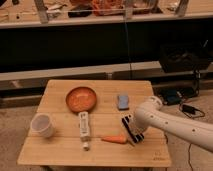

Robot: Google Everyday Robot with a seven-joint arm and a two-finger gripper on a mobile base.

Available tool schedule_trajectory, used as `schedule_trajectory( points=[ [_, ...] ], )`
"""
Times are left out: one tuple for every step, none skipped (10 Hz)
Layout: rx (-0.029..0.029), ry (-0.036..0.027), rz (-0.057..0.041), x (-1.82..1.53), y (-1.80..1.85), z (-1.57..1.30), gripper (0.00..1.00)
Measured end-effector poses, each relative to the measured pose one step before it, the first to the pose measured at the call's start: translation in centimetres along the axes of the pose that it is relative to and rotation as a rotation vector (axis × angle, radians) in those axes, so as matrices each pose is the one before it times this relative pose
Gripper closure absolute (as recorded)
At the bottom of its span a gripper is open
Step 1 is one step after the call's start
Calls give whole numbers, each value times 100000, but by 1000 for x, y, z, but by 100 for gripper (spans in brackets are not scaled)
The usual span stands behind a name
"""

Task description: Push the eraser across the table

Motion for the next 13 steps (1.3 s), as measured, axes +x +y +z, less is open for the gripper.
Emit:
schedule_trajectory(
  points=[
    [-42,-162,-16,-94,19,-172,99],
    [-24,-95,-82,-58,6,-164,99],
    [-120,46,-43,11,25,-4,99],
    [107,-246,-543,-105,-82,177,99],
    [253,-349,-630,-173,-171,296,99],
    [-91,-99,-78,-37,75,-133,99],
    [8,-115,-76,-54,11,-219,99],
    [-22,-13,-16,-18,-4,-66,99],
    [131,-257,-583,-97,-99,155,99],
    [493,-707,-1067,-244,-250,364,99],
    [-7,-56,-69,-30,21,-95,99],
    [-16,-51,148,35,115,-213,99],
    [-61,-134,-213,-112,-59,-132,99]
  ],
)
